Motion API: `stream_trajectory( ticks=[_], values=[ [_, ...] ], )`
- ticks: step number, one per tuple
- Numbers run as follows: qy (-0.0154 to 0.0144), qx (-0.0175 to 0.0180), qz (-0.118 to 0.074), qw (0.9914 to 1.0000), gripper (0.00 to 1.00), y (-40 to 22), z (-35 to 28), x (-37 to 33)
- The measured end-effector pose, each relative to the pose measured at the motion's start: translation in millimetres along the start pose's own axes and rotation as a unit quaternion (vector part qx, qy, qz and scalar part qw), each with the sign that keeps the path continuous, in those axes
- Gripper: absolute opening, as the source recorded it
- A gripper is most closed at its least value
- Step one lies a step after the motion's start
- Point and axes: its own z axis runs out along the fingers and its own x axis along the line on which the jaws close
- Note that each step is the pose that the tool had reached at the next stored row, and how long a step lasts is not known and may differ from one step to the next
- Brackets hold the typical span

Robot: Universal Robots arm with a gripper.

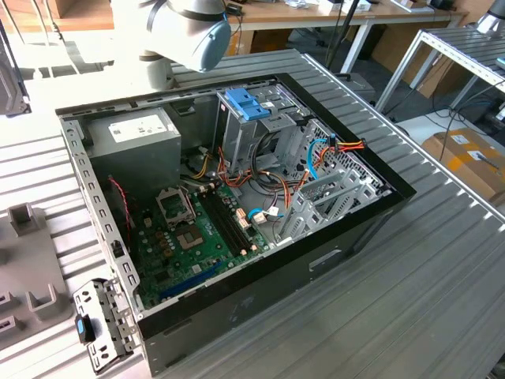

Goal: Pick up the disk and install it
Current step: 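Pick up the disk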

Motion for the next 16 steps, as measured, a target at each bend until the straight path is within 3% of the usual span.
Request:
stream_trajectory(
  ticks=[16],
  values=[
    [0.0000,0.0000,0.000,1.00000,0.37,-16.9,-1.0,0.5]
  ],
)
